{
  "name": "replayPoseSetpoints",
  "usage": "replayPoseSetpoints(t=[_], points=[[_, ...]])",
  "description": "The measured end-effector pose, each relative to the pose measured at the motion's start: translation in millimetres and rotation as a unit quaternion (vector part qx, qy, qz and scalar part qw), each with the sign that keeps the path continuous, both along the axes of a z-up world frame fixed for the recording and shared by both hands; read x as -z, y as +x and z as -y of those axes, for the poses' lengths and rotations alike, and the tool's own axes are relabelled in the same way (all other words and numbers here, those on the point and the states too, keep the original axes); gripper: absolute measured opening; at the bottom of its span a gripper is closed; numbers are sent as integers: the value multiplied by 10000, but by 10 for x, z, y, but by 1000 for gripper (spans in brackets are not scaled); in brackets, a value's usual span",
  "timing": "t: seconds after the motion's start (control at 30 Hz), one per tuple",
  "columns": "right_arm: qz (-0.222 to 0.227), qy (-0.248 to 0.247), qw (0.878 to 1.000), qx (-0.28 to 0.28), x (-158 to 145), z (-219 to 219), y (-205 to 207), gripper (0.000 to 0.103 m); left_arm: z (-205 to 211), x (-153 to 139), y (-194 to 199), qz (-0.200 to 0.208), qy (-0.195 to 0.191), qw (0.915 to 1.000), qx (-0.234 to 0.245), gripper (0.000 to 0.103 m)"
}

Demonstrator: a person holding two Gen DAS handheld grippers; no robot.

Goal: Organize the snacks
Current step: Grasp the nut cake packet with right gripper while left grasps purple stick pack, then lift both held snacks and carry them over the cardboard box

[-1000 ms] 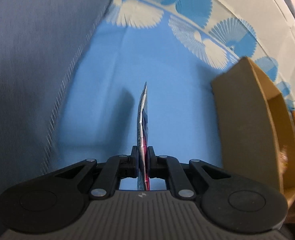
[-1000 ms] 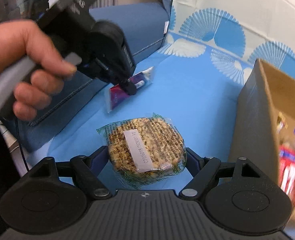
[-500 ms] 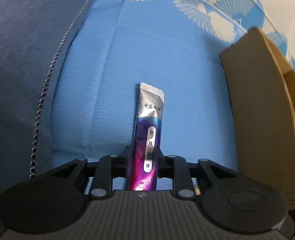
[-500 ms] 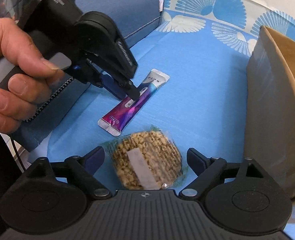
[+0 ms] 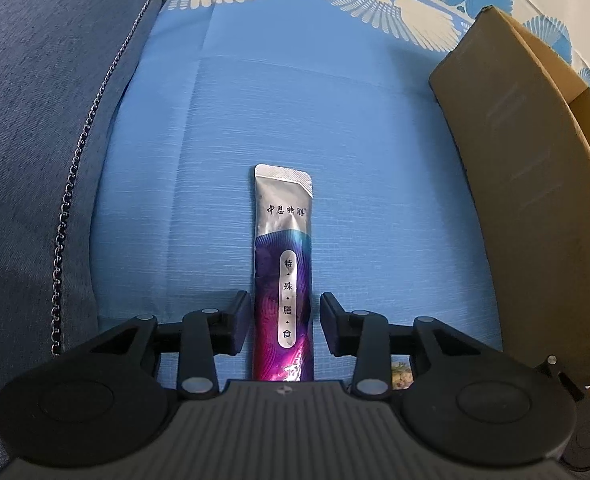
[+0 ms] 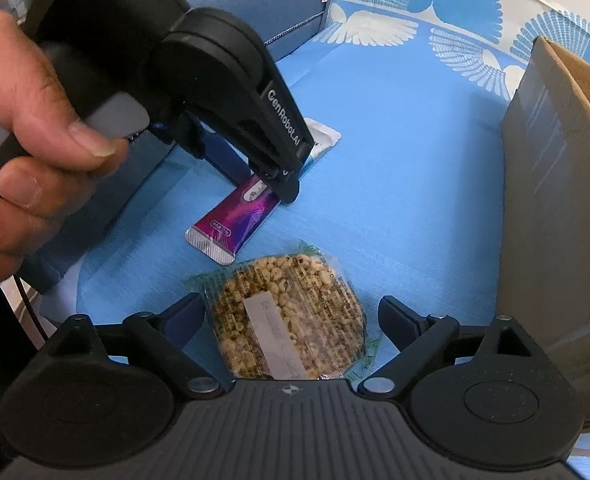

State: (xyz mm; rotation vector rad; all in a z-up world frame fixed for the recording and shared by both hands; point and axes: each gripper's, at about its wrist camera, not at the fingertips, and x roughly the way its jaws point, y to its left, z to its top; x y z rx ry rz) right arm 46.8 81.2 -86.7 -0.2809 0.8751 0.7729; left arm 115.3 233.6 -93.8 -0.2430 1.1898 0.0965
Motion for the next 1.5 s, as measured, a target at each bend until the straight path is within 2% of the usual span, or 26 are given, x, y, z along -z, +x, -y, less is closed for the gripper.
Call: replayPoseSetpoints(t=[0.2, 0.33, 0.63, 0.67, 0.73, 0.83, 0.87, 1.17, 1.5], points=[[61, -103, 9999, -68, 26, -10, -22, 94, 88, 10, 2, 2, 204, 9997, 148, 45], [77, -97, 9998, -128, 11, -11, -30, 86, 116, 20, 11, 3, 302, 9993, 216, 45], [167, -164, 9996, -181, -14, -41, -65, 82, 227, 38, 13, 39, 624, 9968, 505, 45], [182, -162, 9995, -177, -20, -43, -66, 81, 241, 35, 12, 44, 663, 9964, 521, 44], [268, -161, 9994, -151, -46, -47, -90, 81, 237, 28, 9, 70, 713, 9960, 529, 34], [399, -69, 9991, -97, -117, -34, -110, 81, 192, 8, 8, 113, 637, 9969, 446, 24], [434, -45, 9990, -74, -145, -27, -113, 81, 181, -1, 6, 139, 614, 9971, 421, 23], [720, 249, 9966, 304, -328, 116, -96, 81, 121, -242, -13, 768, 547, 9955, 104, 21], [1645, 463, 9841, 493, -539, 259, -163, 81, 56, -544, -40, 1592, 632, 9847, -324, 21]])
